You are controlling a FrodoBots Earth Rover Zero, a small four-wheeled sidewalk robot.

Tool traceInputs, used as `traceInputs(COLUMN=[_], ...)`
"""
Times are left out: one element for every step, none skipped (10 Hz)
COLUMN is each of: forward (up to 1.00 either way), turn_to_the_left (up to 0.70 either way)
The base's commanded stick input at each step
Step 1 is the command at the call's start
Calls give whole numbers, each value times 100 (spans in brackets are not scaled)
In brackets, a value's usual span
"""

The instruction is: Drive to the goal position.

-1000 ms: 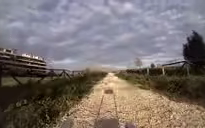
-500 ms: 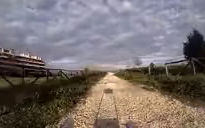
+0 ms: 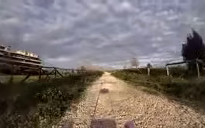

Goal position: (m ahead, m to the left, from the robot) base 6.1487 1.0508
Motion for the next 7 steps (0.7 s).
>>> traceInputs(forward=[70,70,70,70,70,70,70], turn_to_the_left=[0,0,0,0,0,0,0])
